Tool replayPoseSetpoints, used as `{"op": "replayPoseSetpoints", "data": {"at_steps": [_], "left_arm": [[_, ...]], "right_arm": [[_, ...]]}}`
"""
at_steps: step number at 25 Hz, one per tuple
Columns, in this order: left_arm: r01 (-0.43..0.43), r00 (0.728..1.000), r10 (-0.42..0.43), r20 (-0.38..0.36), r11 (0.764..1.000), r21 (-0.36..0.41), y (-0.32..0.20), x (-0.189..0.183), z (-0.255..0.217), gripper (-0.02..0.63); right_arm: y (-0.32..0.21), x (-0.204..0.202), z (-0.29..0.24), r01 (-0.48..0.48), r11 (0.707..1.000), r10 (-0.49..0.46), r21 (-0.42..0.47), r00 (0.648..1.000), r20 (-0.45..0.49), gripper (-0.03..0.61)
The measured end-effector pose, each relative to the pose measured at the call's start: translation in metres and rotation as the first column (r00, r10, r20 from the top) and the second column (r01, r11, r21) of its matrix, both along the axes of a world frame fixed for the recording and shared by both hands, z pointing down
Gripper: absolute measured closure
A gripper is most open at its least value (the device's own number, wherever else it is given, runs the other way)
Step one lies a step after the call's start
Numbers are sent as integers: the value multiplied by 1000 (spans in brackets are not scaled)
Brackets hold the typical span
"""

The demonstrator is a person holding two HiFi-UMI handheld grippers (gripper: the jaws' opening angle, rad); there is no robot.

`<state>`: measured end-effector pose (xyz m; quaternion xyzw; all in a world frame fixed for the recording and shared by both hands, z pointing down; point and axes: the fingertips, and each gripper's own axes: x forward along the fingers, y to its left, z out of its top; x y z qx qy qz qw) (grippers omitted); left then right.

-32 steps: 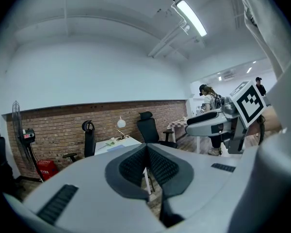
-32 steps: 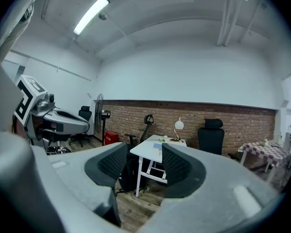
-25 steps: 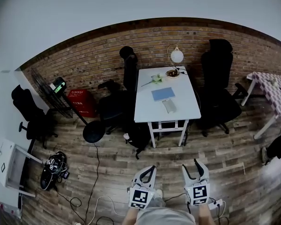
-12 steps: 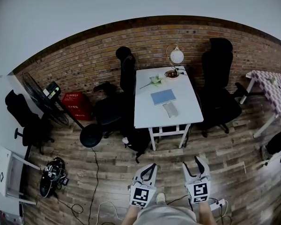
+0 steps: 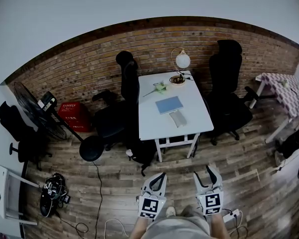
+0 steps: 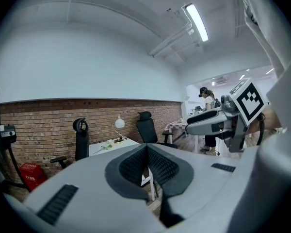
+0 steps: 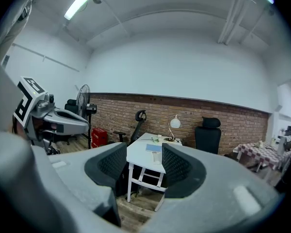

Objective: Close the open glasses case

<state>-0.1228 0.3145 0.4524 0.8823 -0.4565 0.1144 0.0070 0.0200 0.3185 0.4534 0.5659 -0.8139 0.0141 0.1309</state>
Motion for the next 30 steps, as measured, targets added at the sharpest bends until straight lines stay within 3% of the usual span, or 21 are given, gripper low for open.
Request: {"op": "replayPoseSetpoints", "data": {"at_steps": [16, 30], "left_arm": [[-5, 1000, 6, -28, 999, 35, -29, 3, -7, 611], [11, 1000, -10, -17, 999, 30, -94, 10, -7, 611]], "right_arm": [[-25, -5, -8, -4, 1000, 4, 27, 1000, 0, 360], [-95, -2, -2, 34, 999, -34, 18, 999, 21, 360]]}}
